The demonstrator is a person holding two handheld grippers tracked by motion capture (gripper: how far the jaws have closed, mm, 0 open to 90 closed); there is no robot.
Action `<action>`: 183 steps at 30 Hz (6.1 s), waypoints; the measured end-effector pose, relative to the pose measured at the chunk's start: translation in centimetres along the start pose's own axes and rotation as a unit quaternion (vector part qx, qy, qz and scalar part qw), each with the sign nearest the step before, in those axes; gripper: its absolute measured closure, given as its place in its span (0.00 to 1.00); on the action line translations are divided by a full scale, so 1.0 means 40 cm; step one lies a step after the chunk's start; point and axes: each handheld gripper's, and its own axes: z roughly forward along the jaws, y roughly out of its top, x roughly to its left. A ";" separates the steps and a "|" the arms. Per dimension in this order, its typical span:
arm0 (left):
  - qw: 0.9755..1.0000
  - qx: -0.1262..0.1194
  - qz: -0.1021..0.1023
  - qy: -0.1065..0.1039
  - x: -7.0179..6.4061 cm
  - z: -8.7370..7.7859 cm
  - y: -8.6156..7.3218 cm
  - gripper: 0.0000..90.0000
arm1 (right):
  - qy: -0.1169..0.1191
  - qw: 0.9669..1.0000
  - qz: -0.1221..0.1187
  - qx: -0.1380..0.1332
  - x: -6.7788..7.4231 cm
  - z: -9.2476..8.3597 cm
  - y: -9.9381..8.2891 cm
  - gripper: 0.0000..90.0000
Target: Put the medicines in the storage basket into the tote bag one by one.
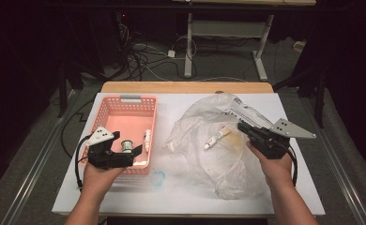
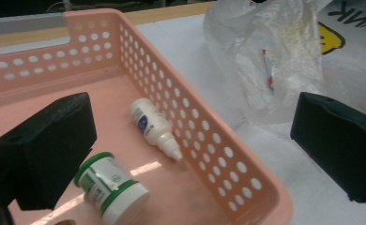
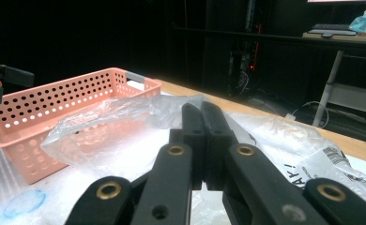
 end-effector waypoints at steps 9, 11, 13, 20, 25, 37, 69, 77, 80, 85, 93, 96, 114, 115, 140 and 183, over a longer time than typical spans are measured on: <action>0.999 0.017 -0.017 0.035 0.053 -0.016 -0.014 0.00 | -0.001 1.000 0.002 0.001 -0.005 0.000 -0.003 1.00; 0.999 0.016 -0.020 0.038 0.062 -0.021 -0.016 0.00 | -0.001 1.000 0.004 0.001 -0.005 -0.001 -0.002 1.00; 0.999 0.015 -0.025 0.040 0.069 -0.023 -0.018 0.00 | -0.002 1.000 0.002 0.000 -0.005 -0.002 -0.001 1.00; 0.999 0.020 -0.034 0.035 0.083 -0.028 -0.019 0.01 | -0.003 1.000 0.000 0.000 -0.004 0.000 -0.001 1.00; 0.999 0.019 -0.034 0.037 0.080 -0.025 -0.018 0.01 | -0.003 1.000 -0.001 -0.001 -0.004 0.001 -0.001 1.00; 0.998 0.027 -0.038 0.030 0.065 -0.002 0.013 0.01 | -0.002 1.000 -0.003 -0.003 -0.004 -0.003 0.002 1.00; 0.960 0.264 -0.084 0.038 0.175 0.151 0.090 0.14 | -0.008 1.000 0.010 0.003 -0.019 0.000 -0.009 1.00; 0.938 0.328 -0.107 0.036 0.182 0.177 0.080 0.23 | -0.009 1.000 0.001 0.007 -0.012 0.003 -0.010 1.00; 0.929 0.349 -0.120 0.036 0.187 0.187 0.073 0.25 | -0.008 1.000 -0.002 0.010 -0.008 0.002 -0.009 1.00; 0.916 0.376 -0.134 0.037 0.189 0.203 0.066 0.31 | -0.009 1.000 -0.005 0.008 -0.005 -0.001 -0.006 1.00; 0.904 0.410 -0.119 0.035 0.178 0.239 0.058 0.48 | -0.010 1.000 -0.007 0.007 -0.005 -0.001 -0.006 1.00; 0.902 0.417 -0.107 0.034 0.168 0.248 0.059 0.53 | -0.011 1.000 -0.006 0.009 -0.004 0.000 -0.007 1.00; 0.889 0.449 -0.065 0.064 0.151 0.261 0.061 0.42 | -0.010 1.000 -0.008 0.010 -0.001 0.003 -0.009 1.00; 0.883 0.460 -0.060 0.068 0.149 0.263 0.061 0.40 | -0.010 1.000 -0.007 0.011 0.000 0.003 -0.009 1.00; 0.954 0.299 -0.033 -0.002 0.111 0.194 0.101 0.59 | -0.011 1.000 -0.012 0.004 0.002 -0.002 -0.004 1.00; 0.999 0.005 -0.007 -0.044 0.009 0.049 0.022 0.60 | -0.009 1.000 -0.021 0.006 0.005 0.003 -0.005 1.00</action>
